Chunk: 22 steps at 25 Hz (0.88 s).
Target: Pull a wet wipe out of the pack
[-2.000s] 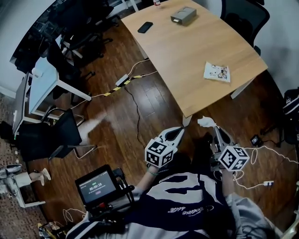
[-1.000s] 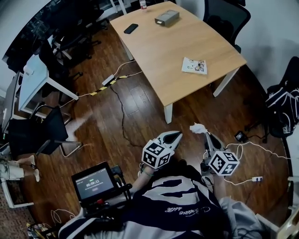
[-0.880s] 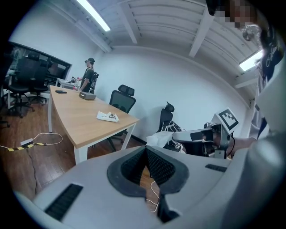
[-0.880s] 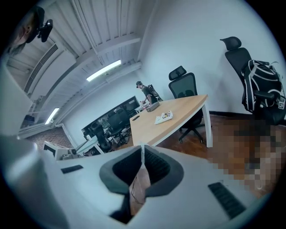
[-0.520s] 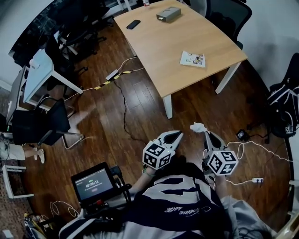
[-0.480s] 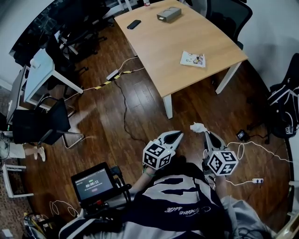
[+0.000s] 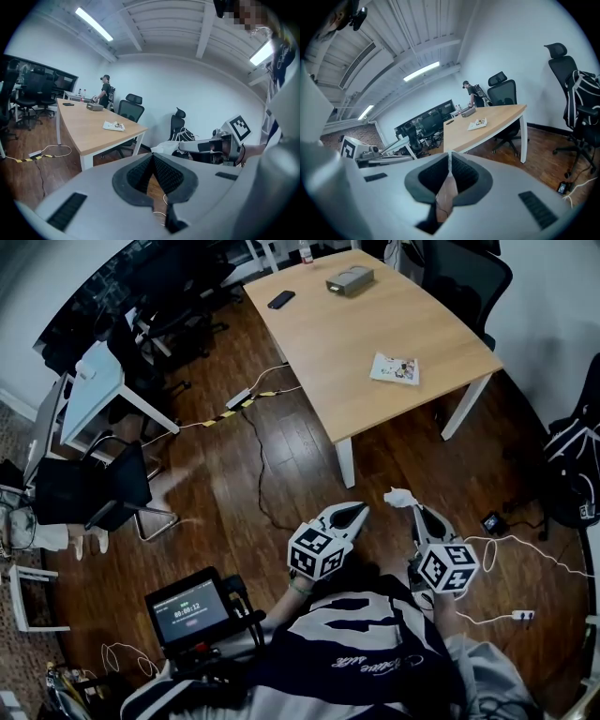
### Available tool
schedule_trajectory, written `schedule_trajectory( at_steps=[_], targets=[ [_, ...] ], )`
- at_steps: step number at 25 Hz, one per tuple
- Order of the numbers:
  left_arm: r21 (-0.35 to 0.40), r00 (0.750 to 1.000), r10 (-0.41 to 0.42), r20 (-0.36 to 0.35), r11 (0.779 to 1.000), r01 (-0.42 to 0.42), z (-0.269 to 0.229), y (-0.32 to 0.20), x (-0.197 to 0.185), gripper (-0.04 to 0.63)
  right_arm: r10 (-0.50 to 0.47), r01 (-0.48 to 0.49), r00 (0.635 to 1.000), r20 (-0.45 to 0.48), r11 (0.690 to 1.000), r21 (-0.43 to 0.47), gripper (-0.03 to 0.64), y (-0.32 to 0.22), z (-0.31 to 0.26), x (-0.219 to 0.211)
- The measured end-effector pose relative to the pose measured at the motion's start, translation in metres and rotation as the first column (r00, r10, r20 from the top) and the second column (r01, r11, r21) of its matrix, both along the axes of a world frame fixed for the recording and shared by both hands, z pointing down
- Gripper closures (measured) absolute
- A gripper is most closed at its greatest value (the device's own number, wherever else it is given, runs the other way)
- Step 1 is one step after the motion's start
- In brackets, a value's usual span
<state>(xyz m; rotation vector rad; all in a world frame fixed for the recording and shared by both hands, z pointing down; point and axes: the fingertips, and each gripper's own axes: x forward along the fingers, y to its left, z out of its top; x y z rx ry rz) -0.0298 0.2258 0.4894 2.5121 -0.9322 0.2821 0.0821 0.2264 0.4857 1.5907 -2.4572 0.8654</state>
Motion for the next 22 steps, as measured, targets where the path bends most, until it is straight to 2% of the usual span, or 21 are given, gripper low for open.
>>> schedule_trajectory(
  at_steps=[8, 22],
  targets=[
    [0.021, 1.0, 0.022, 0.02, 1.0, -0.022, -0.0051, -0.0076, 0.0038, 0.592, -0.007, 0.007, 1.0, -0.005, 1.0, 0.008, 0.604, -0.0059, -0.0021, 0.0015],
    [0.038, 1.0, -0.004, 0.014, 0.999, 0.004, -0.0096, -0.0101, 0.0014, 0.592, -0.026, 0.026, 1.0, -0.013, 1.0, 0.013, 0.604, -0.0069, -0.0033, 0.0025]
  ],
)
